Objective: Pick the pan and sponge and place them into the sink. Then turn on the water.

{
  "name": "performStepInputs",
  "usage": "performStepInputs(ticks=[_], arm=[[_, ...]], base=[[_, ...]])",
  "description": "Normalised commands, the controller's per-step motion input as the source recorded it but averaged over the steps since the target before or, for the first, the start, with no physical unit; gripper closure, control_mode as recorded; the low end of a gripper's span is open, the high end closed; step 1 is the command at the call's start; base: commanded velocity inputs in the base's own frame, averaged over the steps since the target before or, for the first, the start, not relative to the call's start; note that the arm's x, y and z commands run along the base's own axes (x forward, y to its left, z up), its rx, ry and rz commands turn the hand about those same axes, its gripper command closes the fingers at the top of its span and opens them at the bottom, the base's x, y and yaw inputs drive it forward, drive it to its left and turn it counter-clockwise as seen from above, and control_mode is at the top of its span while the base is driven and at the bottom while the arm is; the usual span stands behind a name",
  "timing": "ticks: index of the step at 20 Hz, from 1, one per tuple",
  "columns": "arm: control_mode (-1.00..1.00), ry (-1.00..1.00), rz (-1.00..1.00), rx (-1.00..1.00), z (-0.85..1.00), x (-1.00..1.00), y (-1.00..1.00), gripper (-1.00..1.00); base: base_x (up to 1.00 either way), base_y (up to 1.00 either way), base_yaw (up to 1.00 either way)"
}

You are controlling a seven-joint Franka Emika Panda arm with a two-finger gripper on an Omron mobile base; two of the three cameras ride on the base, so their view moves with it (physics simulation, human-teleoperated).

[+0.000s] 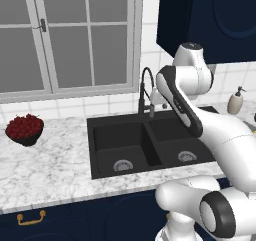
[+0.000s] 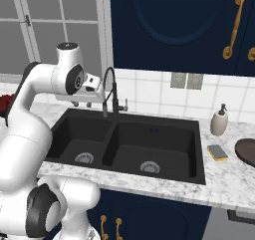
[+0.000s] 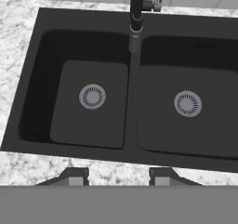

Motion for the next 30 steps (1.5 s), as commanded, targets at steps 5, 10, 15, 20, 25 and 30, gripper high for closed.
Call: performStepInputs(ticks=[5, 10, 15, 20, 25, 30], arm=[[-1.00, 0.00, 0.00, 0.00, 0.00, -0.17, 0.00, -1.00], [-1.00, 0.00, 0.00, 0.00, -0.02, -0.36, 0.00, -1.00], [-1.00, 0.00, 0.00, 0.00, -0.05, -0.36, 0.00, -1.00], [-1.00, 0.00, 0.00, 0.00, -0.06, -0.34, -0.01, -1.00], [-1.00, 0.00, 0.00, 0.00, -0.03, -0.28, -0.04, -1.00], [-1.00, 0.00, 0.00, 0.00, -0.02, -0.31, -0.05, -1.00]], base=[[0.00, 0.00, 0.00], [0.00, 0.00, 0.00], [0.00, 0.00, 0.00], [0.00, 0.00, 0.00], [0.00, 0.00, 0.00], [0.00, 0.00, 0.00]])
